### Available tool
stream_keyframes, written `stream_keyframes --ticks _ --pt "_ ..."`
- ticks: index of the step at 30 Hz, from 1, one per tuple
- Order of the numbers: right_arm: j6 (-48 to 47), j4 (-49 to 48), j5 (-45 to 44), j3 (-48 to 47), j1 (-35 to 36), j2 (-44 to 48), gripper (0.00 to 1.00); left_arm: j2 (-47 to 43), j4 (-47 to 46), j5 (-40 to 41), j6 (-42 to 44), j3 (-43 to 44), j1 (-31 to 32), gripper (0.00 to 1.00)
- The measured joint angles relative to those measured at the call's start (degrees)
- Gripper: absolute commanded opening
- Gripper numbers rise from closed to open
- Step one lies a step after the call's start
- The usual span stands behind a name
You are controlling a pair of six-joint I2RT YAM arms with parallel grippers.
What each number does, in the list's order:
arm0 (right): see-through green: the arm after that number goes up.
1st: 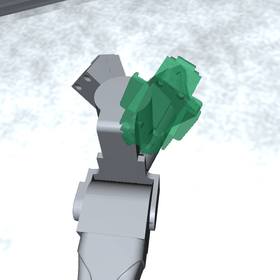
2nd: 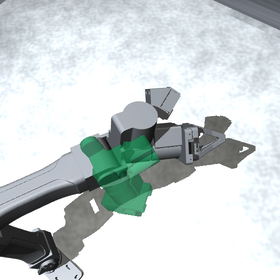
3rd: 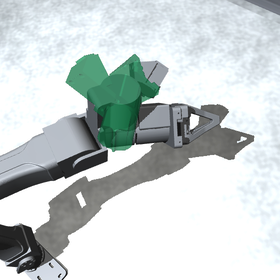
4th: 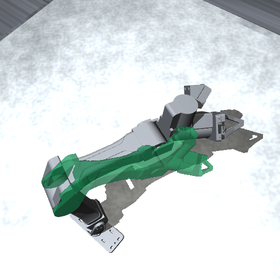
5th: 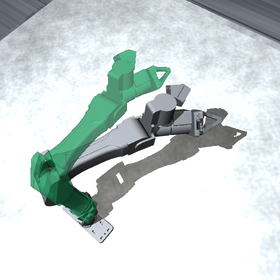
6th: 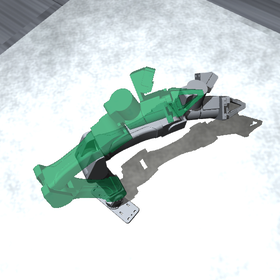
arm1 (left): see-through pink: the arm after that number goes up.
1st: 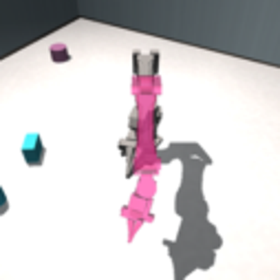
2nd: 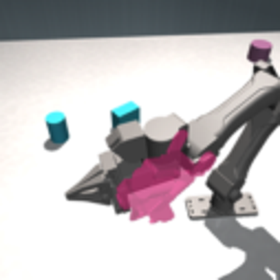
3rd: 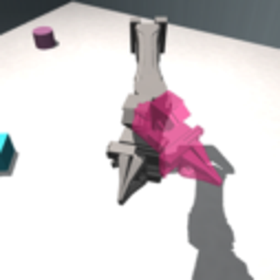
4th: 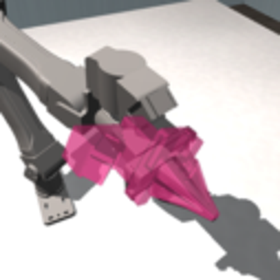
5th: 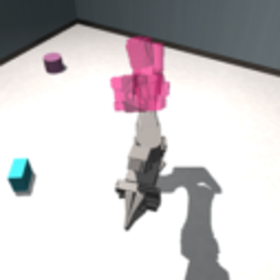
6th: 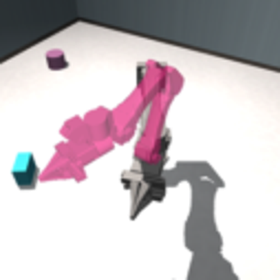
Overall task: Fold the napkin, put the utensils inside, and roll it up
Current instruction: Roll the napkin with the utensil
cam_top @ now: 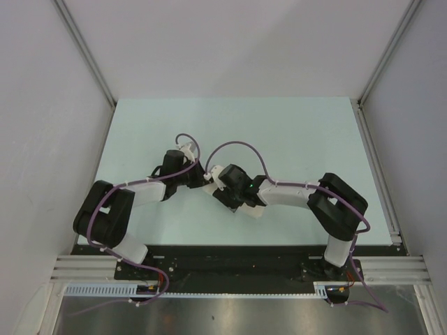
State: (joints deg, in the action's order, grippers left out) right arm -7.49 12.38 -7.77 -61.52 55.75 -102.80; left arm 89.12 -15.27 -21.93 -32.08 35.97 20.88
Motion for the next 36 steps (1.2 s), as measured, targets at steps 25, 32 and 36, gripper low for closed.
stream_keyframes --ticks 25,32,36 --pt "8.1 0.9 36.8 -3.9 -17.4 -5.3 0.56 -6.6 3.7 2.9 1.0 -0.3 -2.4 0.69" --pt "9.5 0.6 36.5 -3.9 -17.2 -5.3 0.63 -4.2 -0.8 0.0 -1.0 -3.1 -2.4 0.65" --pt "10.0 0.7 35.3 -3.9 -16.5 -4.9 0.68 -1.1 -4.7 -2.2 -2.7 -3.7 -2.4 0.54"
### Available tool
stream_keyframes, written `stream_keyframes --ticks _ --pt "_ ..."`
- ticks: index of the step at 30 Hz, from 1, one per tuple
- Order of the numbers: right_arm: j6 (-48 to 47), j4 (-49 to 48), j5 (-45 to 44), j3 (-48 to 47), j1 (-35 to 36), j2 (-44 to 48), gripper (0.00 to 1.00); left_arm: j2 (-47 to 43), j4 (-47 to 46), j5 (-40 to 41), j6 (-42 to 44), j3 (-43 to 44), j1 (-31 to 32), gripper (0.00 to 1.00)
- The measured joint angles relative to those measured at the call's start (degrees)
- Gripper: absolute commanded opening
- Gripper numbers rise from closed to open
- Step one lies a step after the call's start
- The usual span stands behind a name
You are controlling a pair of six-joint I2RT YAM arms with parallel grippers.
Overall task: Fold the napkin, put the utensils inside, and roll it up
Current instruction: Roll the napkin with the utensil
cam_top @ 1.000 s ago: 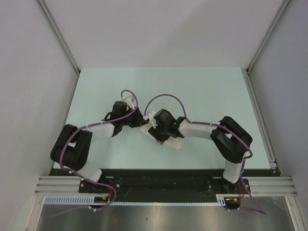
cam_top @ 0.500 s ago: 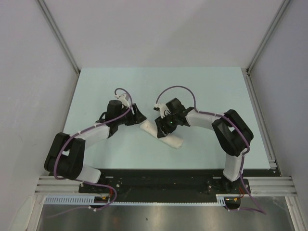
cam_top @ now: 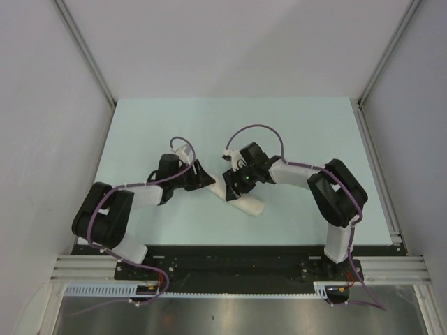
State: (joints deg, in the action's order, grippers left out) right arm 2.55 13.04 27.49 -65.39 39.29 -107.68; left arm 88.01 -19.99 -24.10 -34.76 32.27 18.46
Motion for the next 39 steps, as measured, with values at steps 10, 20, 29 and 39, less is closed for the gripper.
stream_keyframes --ticks 10,20,29,39 --pt "0.5 1.0 -5.9 0.1 1.8 2.1 0.92 1.7 -3.4 -0.9 -1.3 -0.6 0.0 0.41" --pt "-3.6 1.3 -23.8 0.9 10.6 7.8 0.92 3.0 -3.5 -1.6 -1.3 -0.3 0.0 0.41" --pt "-7.6 1.2 -37.2 1.5 17.1 6.7 0.89 4.3 -3.4 -1.6 -1.3 2.0 0.0 0.4" --pt "-8.8 0.9 -41.0 1.4 16.4 2.8 0.56 4.9 -3.0 -1.6 -1.3 3.9 0.0 0.44"
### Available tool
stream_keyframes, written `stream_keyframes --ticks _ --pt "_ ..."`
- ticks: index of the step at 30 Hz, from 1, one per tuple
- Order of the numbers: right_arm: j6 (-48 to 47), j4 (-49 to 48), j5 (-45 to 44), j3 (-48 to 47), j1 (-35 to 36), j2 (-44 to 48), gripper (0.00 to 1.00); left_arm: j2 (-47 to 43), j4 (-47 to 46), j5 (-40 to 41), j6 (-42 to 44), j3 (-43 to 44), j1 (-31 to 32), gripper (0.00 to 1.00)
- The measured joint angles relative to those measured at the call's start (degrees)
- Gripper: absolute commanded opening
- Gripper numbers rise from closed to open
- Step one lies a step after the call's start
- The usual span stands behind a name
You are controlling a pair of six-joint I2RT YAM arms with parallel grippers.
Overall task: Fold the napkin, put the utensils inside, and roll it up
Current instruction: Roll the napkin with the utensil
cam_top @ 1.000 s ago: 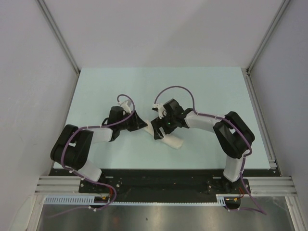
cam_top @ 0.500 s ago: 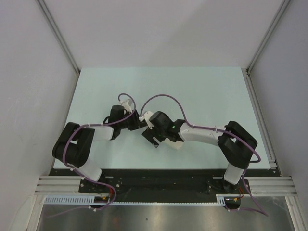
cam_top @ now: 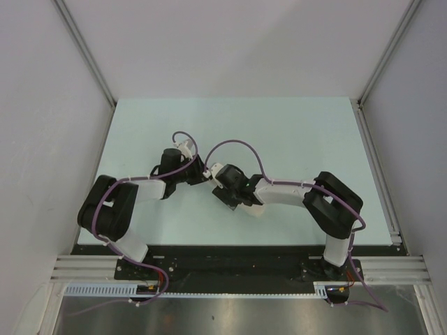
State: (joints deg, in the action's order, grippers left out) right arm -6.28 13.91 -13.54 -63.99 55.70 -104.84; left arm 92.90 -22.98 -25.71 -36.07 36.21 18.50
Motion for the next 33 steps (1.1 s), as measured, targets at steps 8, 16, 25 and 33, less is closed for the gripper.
stream_keyframes --ticks 8,16,25,33 --pt "1.2 -0.1 10.2 -0.1 -5.5 -0.4 0.47 0.0 1.0 0.0 0.0 0.9 0.0 0.64" --pt "3.6 -0.4 27.3 -0.1 -12.9 -0.6 0.45 -4.2 4.5 0.3 0.1 1.0 -1.8 0.69" --pt "7.0 -2.0 39.5 -0.1 -16.4 -2.4 0.44 -12.2 7.3 1.4 0.4 0.9 -4.0 0.71" --pt "10.6 -4.1 45.4 -0.2 -17.2 -4.2 0.45 -14.8 7.9 1.5 0.5 -0.9 -4.7 0.72"
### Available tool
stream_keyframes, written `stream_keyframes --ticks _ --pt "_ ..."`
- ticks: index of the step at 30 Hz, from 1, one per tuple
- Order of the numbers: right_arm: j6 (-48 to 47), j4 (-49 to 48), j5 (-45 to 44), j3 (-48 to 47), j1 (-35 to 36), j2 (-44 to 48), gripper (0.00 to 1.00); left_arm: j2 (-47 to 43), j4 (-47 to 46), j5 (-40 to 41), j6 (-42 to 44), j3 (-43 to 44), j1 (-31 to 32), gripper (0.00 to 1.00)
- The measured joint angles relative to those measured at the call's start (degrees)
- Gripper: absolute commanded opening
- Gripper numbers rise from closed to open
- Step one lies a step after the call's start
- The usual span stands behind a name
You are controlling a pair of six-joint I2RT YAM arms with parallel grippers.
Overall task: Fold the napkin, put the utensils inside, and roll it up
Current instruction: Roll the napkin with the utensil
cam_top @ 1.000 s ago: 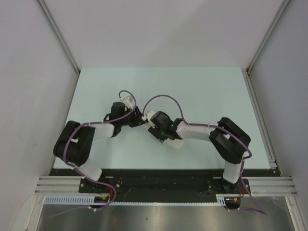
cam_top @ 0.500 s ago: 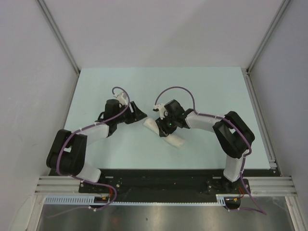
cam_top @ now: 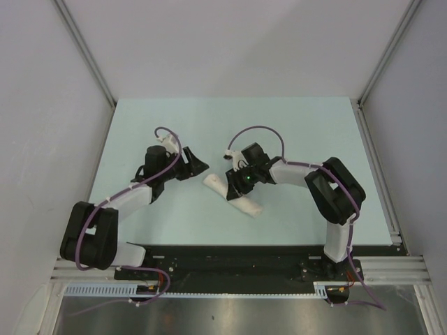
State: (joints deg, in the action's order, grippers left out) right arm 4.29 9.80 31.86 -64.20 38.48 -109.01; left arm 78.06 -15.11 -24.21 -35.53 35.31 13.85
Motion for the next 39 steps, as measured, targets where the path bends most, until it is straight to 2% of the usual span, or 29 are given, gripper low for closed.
stream_keyframes --ticks 3,6,7,10,14,19,24,29,34,36,39 --pt "1.0 -0.5 1.2 0.0 -0.4 -0.3 0.47 1.1 -1.0 -0.1 0.0 -1.5 0.0 0.72" --pt "1.8 -0.9 2.1 0.0 -0.5 -0.5 0.55 4.0 -2.7 -0.3 -0.1 -2.6 0.0 0.72" --pt "2.0 -1.0 2.4 0.0 -0.5 -0.5 0.61 4.8 -3.1 -0.5 -0.3 -2.9 0.0 0.72" --pt "2.6 -1.2 3.7 0.0 -0.5 -0.5 0.72 7.0 -4.0 -1.0 -0.6 -3.8 0.0 0.72" --pt "3.0 -1.2 5.0 0.0 -0.4 -0.1 0.81 7.5 -4.5 -1.5 -0.6 -3.9 0.0 0.72" --pt "3.0 -0.8 4.8 0.0 0.0 0.8 1.0 7.5 -5.3 -1.5 -0.6 -3.9 0.0 0.72" --pt "2.3 -0.4 0.9 0.9 -0.2 2.8 1.0 5.9 -3.4 -0.7 -0.3 -3.8 0.0 0.77" --pt "2.1 0.3 -2.8 1.6 -2.9 7.3 1.0 0.5 1.2 2.3 1.0 -1.9 -0.5 0.84" --pt "2.5 -1.0 -6.1 3.4 -6.8 15.9 1.0 -6.6 5.4 4.5 1.2 -0.2 -4.1 0.91" --pt "3.4 -2.2 -8.6 6.3 -8.7 21.0 1.0 -10.6 8.0 5.3 1.4 0.0 -6.3 0.98" --pt "5.1 -3.2 -12.6 11.3 -11.8 28.6 1.0 -17.8 12.5 6.4 2.2 0.3 -9.9 1.0"
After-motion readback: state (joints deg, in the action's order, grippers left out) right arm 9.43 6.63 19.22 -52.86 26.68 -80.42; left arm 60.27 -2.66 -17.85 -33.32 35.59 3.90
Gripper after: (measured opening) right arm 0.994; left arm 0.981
